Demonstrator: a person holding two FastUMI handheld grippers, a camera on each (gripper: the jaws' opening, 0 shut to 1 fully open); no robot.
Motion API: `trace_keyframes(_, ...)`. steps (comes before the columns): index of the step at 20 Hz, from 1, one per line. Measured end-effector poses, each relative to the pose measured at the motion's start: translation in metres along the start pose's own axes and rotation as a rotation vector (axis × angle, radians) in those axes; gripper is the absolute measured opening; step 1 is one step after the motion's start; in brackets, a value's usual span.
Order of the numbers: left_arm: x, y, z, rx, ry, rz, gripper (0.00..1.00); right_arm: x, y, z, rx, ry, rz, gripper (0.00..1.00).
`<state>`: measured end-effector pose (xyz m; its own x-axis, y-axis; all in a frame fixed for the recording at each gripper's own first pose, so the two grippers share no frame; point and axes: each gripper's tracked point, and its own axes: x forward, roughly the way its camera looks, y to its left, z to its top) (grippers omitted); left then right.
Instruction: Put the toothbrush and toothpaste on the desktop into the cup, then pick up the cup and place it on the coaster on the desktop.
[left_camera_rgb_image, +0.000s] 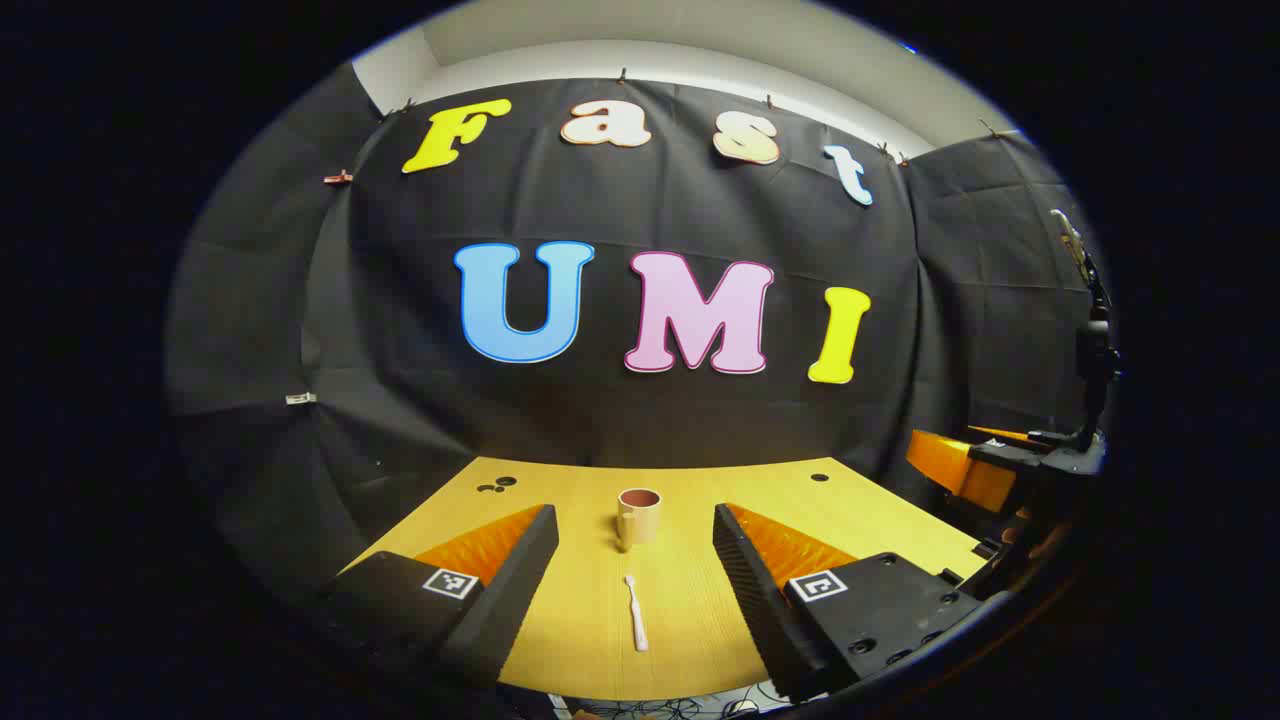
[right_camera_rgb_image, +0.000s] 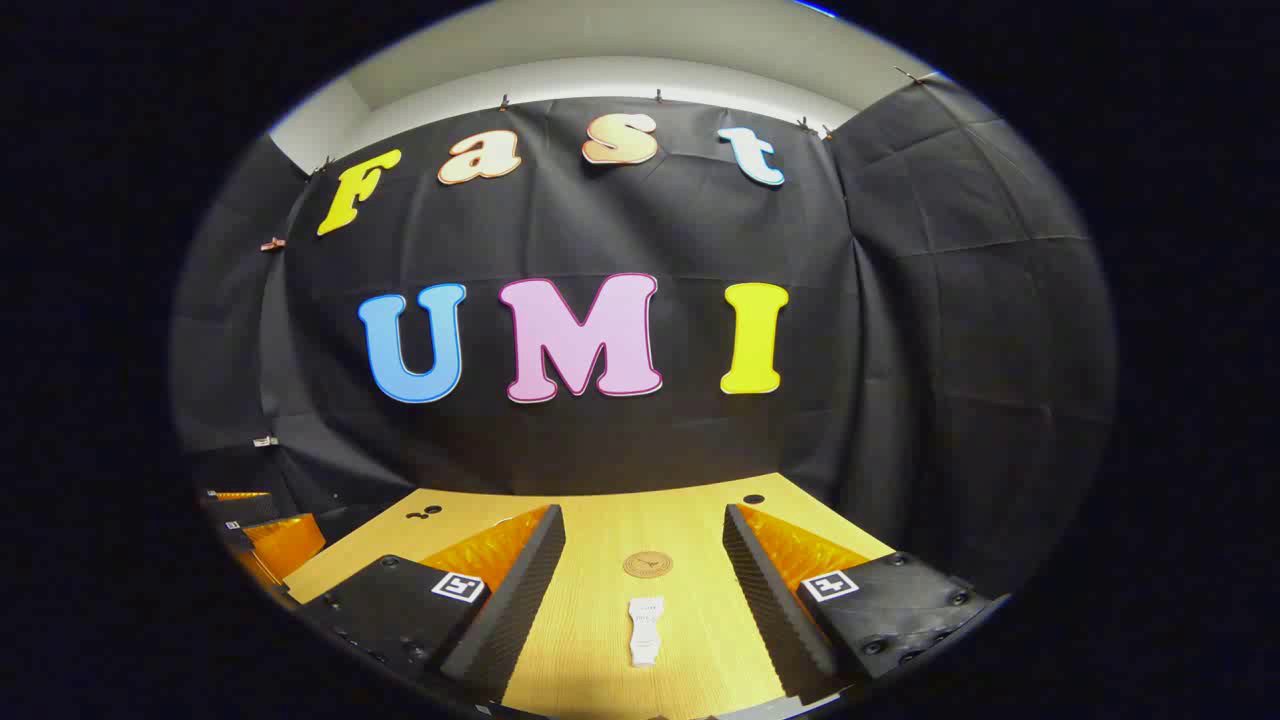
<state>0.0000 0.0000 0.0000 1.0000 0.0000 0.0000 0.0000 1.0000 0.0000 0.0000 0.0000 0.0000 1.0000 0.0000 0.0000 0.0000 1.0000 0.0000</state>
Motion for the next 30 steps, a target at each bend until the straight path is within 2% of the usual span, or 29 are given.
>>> trace_keyframes(6,-0.004,-0.007,-0.001,0.036,-0.017,-0.044,0.97,-0.004,-0.017,0.008,0.014,-0.015,-0.048,0.97)
trace_keyframes(10,-0.004,-0.009,-0.003,0.022,-0.016,-0.045,0.97,0.002,-0.015,0.017,-0.020,-0.033,-0.029,0.98)
trace_keyframes(20,0.007,0.003,-0.007,0.008,0.000,0.020,0.96,0.029,-0.003,0.011,-0.054,-0.005,0.047,0.98)
trace_keyframes(22,0.010,0.007,-0.008,0.009,0.003,0.045,0.96,0.037,0.002,0.004,-0.044,0.019,0.075,1.00)
trace_keyframes(23,0.013,0.008,-0.010,0.013,0.008,0.058,0.96,0.043,0.001,0.001,-0.044,0.033,0.080,0.98)
trace_keyframes(27,0.021,0.005,-0.016,0.014,0.038,0.079,0.97,0.070,-0.009,-0.013,-0.059,0.075,0.062,0.98)
trace_keyframes(30,0.026,0.006,-0.019,0.019,0.054,0.110,0.97,0.089,-0.006,-0.034,-0.064,0.141,0.086,0.98)
